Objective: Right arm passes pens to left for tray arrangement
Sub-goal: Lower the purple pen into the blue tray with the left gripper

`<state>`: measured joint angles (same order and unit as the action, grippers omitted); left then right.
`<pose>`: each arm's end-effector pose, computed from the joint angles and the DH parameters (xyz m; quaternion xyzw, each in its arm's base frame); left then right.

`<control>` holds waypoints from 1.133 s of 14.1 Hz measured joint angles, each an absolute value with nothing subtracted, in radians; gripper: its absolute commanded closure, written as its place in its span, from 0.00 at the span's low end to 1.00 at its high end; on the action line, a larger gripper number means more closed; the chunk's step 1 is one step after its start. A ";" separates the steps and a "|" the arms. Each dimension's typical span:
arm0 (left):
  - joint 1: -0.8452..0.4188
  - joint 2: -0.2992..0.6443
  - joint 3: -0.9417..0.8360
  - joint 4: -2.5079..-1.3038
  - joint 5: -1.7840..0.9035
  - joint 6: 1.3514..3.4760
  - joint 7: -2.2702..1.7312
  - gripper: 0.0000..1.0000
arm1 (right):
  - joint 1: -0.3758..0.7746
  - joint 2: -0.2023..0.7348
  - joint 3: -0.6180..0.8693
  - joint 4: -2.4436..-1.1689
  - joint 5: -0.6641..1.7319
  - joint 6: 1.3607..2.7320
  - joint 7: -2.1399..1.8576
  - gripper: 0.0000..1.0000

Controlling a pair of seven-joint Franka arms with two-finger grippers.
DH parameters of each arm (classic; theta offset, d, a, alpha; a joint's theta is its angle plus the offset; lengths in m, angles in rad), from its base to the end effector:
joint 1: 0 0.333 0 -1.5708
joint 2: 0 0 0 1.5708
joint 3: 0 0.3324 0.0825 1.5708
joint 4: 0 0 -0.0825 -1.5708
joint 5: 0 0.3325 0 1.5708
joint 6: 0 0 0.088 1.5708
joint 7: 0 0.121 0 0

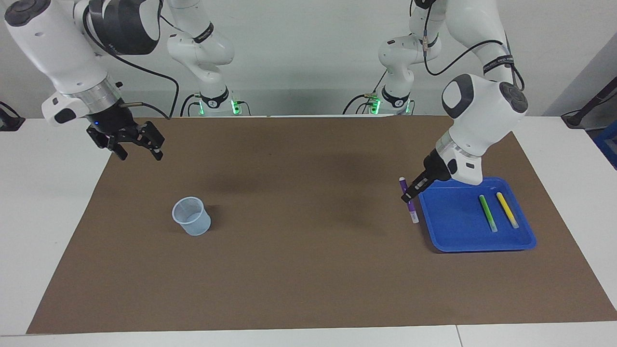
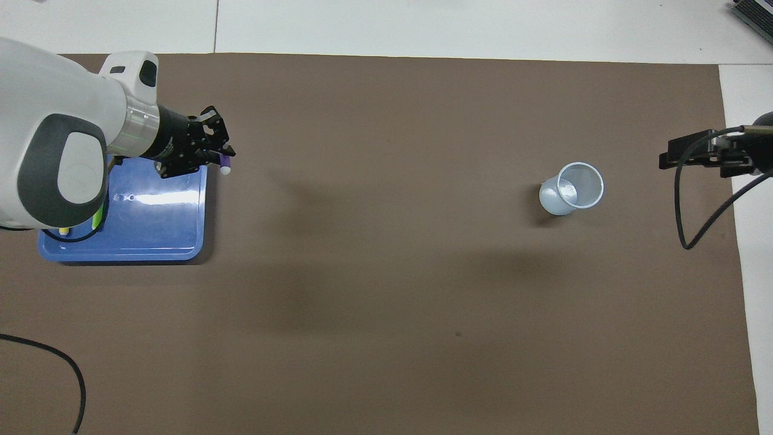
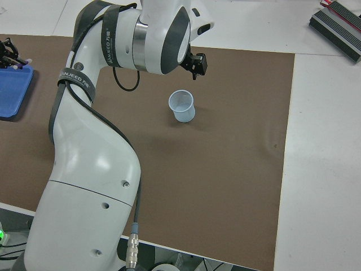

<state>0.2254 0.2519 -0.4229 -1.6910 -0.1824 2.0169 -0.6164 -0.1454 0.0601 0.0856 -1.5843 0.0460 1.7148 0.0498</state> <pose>0.5867 -0.1069 0.4905 0.9582 0.2482 -0.0106 0.1419 0.5355 -0.0286 0.6034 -0.9974 0.0574 -0.0354 0.0253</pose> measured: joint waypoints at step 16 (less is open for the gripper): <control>0.412 0.260 -0.403 -1.975 0.177 2.326 0.027 1.00 | -0.126 0.048 0.098 -1.597 0.032 1.644 0.048 0.00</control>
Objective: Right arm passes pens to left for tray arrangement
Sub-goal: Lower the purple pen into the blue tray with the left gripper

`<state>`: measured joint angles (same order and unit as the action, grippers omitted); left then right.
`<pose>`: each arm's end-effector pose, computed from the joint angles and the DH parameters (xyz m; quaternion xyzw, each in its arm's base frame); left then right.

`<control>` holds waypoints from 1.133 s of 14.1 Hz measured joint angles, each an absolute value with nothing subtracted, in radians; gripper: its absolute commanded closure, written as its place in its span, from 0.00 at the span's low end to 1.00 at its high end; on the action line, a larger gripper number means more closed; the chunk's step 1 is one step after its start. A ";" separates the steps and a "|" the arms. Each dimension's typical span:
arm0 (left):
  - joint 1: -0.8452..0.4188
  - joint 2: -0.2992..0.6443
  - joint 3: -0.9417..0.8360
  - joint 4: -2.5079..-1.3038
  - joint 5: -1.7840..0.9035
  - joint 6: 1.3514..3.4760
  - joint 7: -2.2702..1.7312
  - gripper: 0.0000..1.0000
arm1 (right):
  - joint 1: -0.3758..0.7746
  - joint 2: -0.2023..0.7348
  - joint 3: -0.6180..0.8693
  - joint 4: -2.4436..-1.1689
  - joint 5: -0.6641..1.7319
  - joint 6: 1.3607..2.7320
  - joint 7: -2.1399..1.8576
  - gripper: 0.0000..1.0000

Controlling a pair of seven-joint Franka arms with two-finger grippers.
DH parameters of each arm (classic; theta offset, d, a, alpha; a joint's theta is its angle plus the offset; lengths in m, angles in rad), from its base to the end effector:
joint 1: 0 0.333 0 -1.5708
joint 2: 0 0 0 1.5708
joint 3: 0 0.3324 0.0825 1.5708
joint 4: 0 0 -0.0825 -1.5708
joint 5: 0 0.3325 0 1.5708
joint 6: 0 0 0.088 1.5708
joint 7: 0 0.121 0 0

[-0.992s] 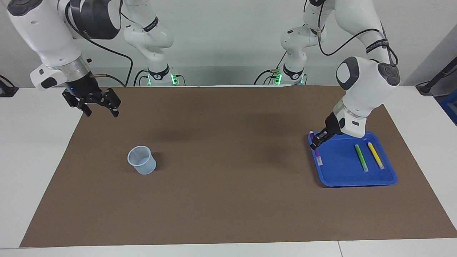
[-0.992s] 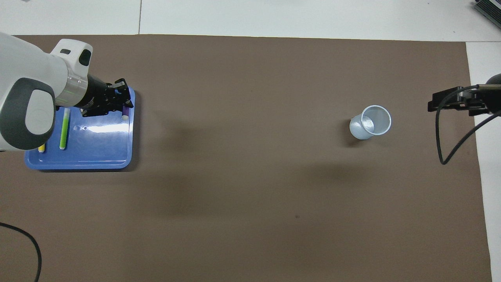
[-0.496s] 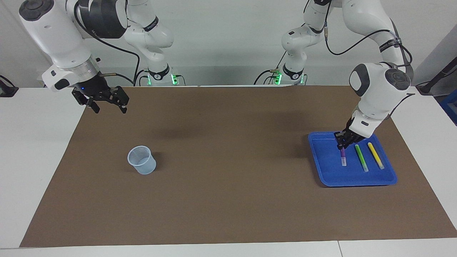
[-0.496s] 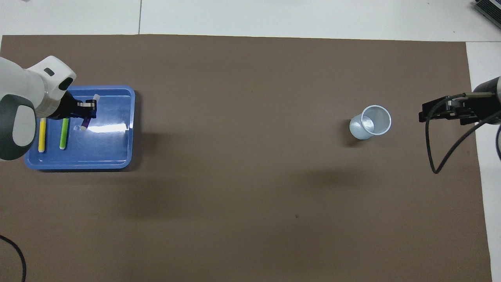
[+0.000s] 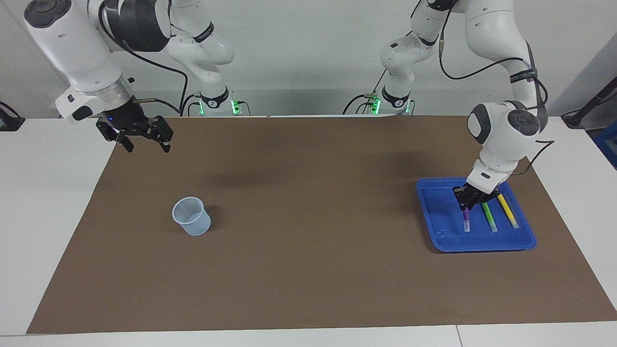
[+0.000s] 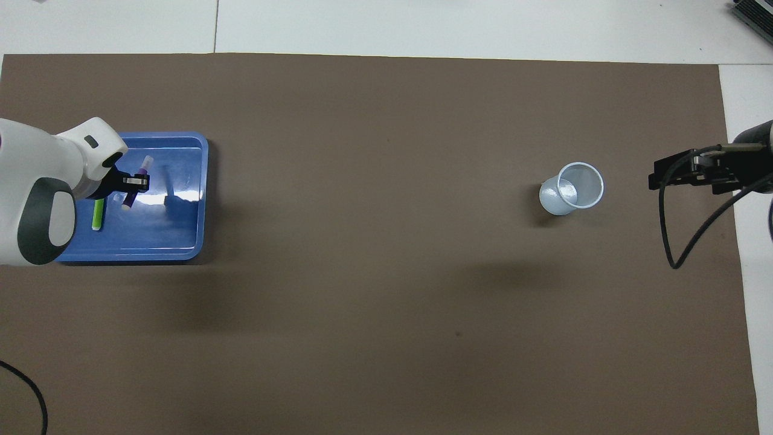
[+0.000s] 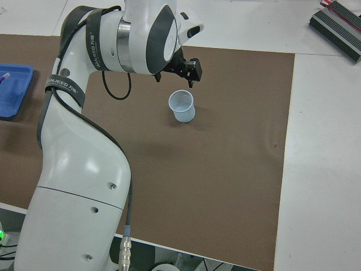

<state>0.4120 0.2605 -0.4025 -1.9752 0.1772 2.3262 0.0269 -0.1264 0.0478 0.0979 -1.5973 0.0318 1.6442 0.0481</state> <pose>0.5753 0.0233 0.3912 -0.9966 0.0567 -0.0574 0.0187 0.5237 -0.0126 0.5978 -0.9991 0.0395 0.0005 0.0182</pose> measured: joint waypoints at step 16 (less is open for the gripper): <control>0.414 0.276 -0.399 -1.996 0.180 2.373 0.030 0.00 | -0.124 0.029 0.101 -1.597 0.032 1.641 -0.002 0.00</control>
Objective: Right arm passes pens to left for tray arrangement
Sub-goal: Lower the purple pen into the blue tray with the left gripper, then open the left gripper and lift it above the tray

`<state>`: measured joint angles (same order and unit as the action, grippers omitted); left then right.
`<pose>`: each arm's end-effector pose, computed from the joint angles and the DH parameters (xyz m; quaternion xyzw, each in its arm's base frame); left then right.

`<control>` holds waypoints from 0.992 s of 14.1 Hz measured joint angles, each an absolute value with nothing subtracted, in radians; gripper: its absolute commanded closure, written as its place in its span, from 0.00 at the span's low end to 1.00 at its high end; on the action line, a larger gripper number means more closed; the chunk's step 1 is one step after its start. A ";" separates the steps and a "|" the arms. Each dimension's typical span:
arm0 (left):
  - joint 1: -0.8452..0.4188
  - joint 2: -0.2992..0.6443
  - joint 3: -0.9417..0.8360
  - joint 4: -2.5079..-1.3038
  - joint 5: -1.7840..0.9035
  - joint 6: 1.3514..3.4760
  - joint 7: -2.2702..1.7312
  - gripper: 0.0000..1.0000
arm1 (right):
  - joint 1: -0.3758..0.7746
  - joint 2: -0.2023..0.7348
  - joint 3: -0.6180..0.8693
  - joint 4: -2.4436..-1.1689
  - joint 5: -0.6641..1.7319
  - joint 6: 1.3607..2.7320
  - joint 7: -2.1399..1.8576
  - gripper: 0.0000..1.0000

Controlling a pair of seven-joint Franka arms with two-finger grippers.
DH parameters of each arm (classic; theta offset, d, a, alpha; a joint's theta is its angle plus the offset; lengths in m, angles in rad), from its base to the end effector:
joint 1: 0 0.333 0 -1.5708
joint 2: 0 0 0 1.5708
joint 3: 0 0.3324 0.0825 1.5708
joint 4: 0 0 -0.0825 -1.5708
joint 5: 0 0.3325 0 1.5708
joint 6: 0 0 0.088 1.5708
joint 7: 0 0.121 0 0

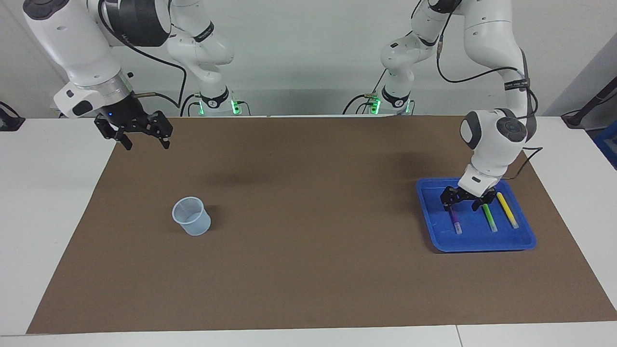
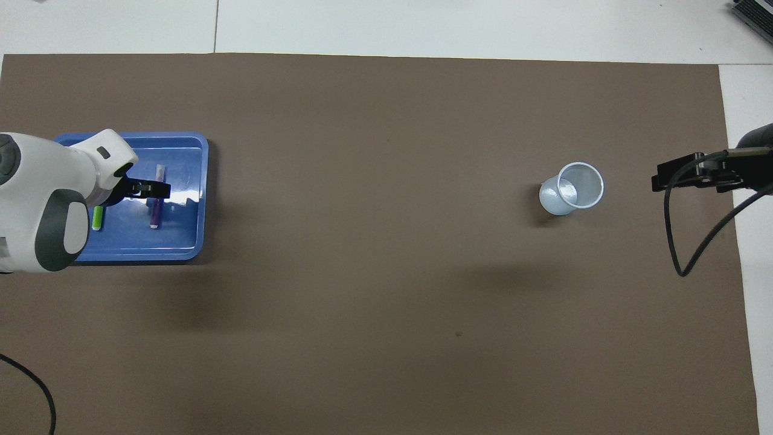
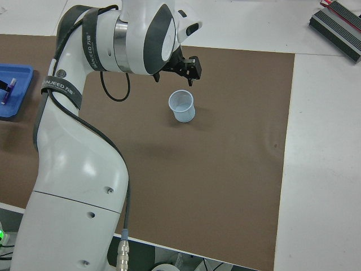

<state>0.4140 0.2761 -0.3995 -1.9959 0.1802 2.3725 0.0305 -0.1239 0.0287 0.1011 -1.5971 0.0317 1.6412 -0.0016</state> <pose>0.5759 0.0249 0.3789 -0.9962 0.0586 -0.0631 0.0154 0.5183 -0.0090 0.6075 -0.9998 0.0116 -0.0080 0.0172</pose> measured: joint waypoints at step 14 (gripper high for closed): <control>0.161 0.165 -0.333 -1.646 0.169 1.805 -0.092 0.00 | -0.124 -0.005 0.103 -1.597 0.032 1.573 -0.002 0.00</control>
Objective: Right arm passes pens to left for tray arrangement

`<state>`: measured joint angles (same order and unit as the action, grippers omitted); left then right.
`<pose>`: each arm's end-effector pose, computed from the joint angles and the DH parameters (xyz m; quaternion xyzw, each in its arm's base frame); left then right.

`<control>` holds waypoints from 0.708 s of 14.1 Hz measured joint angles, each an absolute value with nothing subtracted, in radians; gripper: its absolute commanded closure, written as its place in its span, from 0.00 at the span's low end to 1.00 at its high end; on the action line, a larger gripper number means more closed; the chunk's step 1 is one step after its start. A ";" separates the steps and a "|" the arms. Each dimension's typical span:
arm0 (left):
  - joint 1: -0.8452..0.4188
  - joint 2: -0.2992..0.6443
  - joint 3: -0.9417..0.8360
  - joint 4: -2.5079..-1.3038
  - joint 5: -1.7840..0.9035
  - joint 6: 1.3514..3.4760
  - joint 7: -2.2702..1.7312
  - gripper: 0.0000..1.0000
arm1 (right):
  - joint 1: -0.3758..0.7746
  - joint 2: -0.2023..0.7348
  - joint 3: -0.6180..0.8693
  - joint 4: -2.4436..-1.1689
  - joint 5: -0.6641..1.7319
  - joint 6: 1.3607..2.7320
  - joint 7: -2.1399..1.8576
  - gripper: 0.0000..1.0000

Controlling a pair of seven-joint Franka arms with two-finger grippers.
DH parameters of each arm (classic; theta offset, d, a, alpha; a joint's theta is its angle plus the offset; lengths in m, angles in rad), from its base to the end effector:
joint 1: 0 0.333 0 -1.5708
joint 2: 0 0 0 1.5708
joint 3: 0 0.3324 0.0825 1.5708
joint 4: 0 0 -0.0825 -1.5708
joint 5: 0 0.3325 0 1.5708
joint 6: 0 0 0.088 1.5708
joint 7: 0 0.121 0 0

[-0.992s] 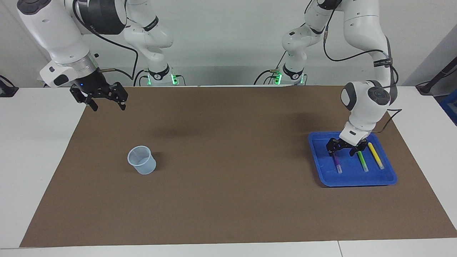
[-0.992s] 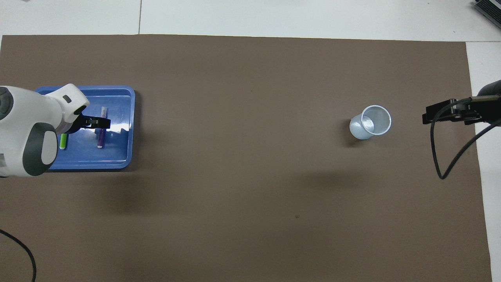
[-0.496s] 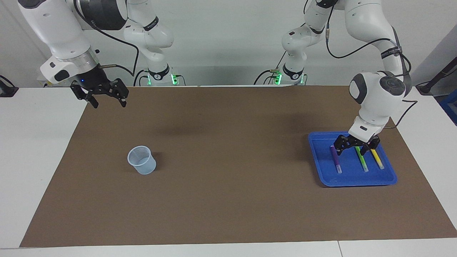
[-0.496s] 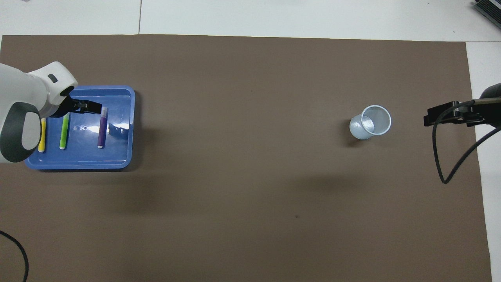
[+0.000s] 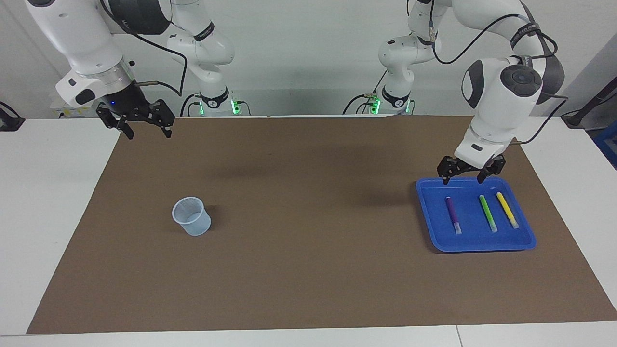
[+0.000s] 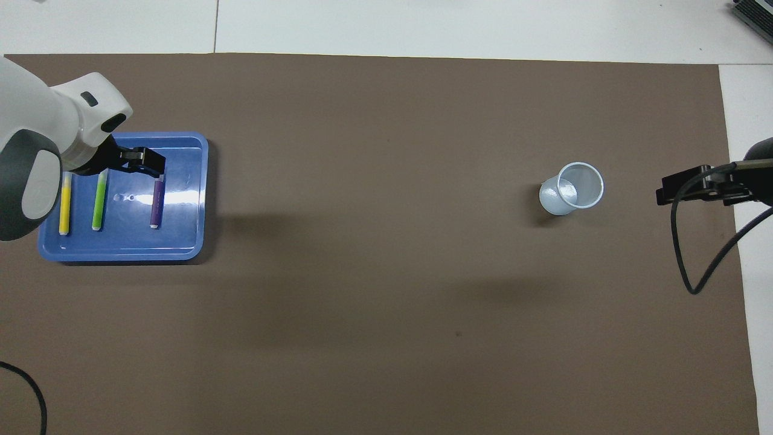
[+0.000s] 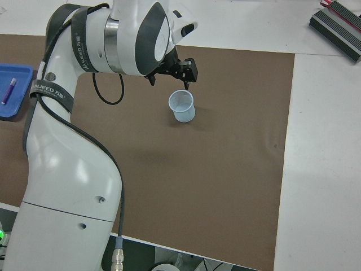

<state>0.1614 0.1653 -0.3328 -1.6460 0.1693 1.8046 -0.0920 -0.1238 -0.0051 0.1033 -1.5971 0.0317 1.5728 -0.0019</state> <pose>0.5611 -0.0672 0.5319 -0.9968 0.0570 -0.0088 0.0548 0.5006 -0.0063 0.6186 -0.9998 0.0095 0.0094 0.0157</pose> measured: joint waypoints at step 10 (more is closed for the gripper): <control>0.040 0.012 -0.223 -1.649 0.052 1.635 -0.111 0.00 | -0.122 -0.009 0.119 -1.597 0.032 1.573 -0.002 0.00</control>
<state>0.0403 0.0115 -0.2227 -1.6492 0.0520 1.6348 -0.1111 -0.1215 -0.0094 0.1192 -1.5969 0.0317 1.5728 -0.0021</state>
